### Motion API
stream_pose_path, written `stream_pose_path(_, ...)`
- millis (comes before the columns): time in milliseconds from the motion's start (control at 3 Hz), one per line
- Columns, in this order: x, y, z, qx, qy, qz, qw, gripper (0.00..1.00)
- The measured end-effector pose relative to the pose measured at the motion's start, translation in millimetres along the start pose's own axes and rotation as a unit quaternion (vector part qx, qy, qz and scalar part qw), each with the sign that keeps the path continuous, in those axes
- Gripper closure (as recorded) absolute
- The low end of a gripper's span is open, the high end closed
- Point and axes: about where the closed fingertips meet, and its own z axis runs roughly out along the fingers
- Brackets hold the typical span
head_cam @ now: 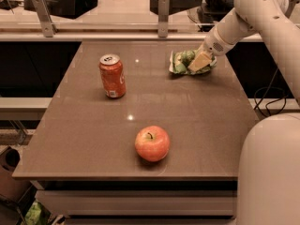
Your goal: Move green jalapeno chip bag near apple
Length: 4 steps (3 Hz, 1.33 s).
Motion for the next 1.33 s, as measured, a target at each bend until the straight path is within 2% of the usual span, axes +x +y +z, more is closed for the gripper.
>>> stream_pose_path(333,-1.1,-0.3,-1.6,0.0,0.0,0.0,1.0,1.0)
stream_pose_path(667,-1.4,-0.4,-2.0,0.0,0.0,0.0,1.0,1.0)
stream_pose_path(1333,-7.9,-3.3,-78.8,0.027,0.009,0.004,0.9996,1.0)
